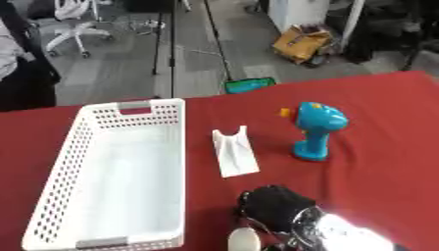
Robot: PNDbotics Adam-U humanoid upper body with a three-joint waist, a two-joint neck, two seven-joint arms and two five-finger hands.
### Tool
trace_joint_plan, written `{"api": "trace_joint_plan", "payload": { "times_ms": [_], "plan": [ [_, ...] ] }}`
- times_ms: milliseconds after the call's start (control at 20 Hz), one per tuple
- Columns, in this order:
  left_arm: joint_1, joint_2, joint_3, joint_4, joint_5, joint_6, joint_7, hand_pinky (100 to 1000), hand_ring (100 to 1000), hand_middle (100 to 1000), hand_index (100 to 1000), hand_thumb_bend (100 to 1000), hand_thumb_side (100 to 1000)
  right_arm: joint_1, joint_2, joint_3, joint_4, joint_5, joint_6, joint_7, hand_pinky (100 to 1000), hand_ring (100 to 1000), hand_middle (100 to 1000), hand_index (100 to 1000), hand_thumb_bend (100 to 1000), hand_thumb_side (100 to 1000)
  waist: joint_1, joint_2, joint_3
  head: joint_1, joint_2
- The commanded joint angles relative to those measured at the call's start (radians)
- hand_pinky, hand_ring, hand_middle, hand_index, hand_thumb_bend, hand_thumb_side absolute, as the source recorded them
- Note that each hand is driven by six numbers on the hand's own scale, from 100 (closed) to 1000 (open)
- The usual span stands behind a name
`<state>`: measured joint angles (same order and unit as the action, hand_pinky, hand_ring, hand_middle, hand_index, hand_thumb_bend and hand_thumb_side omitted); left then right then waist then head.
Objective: Pick up objects on the table and place them in the box.
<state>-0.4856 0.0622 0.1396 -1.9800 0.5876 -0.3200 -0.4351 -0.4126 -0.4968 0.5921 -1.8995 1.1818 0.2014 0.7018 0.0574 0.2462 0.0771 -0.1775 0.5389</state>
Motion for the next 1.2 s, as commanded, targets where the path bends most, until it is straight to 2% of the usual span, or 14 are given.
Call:
{"api": "trace_joint_plan", "payload": {
  "times_ms": [50,1200],
  "plan": [
    [-0.015,0.009,0.006,-0.02,0.0,0.001,-0.005,605,657,672,701,100,811,-0.004,-0.001,-0.006,0.004,0.007,0.001,-0.015,199,445,545,718,624,398,-0.001,-0.015,0.002,-0.003,-0.01],
    [-0.015,0.007,0.007,-0.02,0.0,0.001,-0.011,598,657,673,701,100,807,0.01,0.017,0.001,0.077,0.025,0.006,-0.104,100,383,478,635,559,386,0.001,-0.012,0.006,-0.006,-0.013]
  ]
}}
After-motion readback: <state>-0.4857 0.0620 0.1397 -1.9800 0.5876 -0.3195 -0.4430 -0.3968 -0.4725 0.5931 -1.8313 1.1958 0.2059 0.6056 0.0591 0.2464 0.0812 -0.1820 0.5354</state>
